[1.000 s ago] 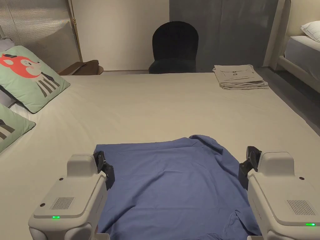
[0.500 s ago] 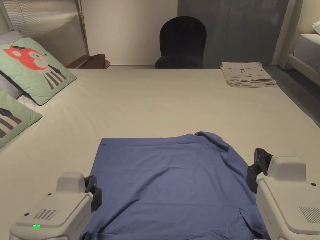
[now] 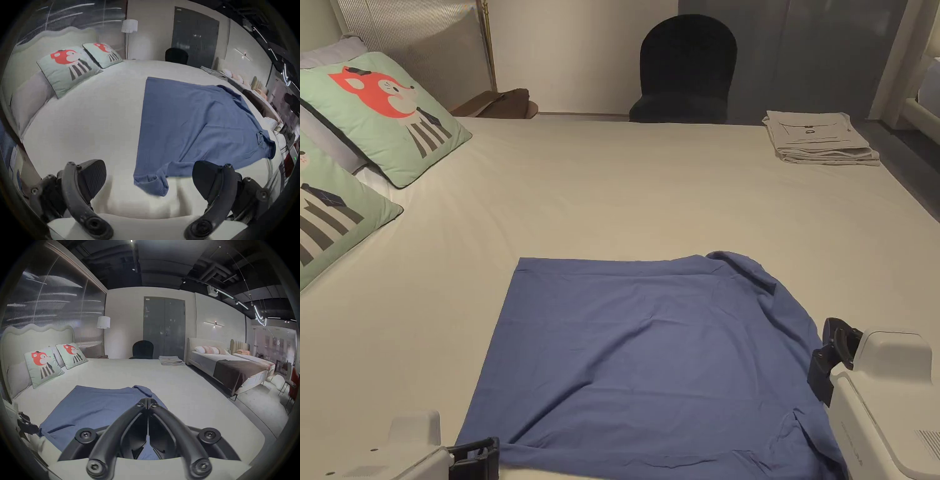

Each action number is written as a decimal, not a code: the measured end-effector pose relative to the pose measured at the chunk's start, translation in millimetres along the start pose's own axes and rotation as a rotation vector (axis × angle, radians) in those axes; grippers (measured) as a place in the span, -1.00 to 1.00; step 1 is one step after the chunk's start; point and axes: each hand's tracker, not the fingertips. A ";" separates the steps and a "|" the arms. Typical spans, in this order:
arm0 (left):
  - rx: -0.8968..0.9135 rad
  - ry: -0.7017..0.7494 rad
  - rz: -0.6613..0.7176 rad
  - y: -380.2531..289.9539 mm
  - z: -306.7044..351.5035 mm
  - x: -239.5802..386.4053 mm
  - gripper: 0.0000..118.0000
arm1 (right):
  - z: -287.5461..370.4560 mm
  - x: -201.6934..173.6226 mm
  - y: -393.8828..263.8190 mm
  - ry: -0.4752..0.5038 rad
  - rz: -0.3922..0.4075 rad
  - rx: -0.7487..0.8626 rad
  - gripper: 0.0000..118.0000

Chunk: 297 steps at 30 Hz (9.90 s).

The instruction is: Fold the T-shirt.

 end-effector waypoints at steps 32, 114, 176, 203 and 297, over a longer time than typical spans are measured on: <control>0.035 -0.045 0.036 0.0 3.2 5.9 -0.91 | 8.1 56.4 -131.5 -0.013 -0.060 -0.508 0.05; 0.640 -0.066 -0.146 117.6 45.8 107.3 -1.00 | -19.2 -11.5 45.8 -0.012 0.096 0.160 -1.00; -0.027 -0.046 -0.012 117.9 -87.9 33.5 -0.88 | -153.5 76.4 -83.4 -0.027 -0.264 -0.541 -0.89; -0.124 -0.043 0.133 19.9 -33.8 -22.8 -0.88 | -20.5 77.6 -133.0 -0.020 -0.234 -0.575 -0.90; -0.007 -0.127 -0.091 242.5 -164.6 35.6 -0.93 | -338.3 11.8 -29.5 0.069 -0.042 -0.624 0.77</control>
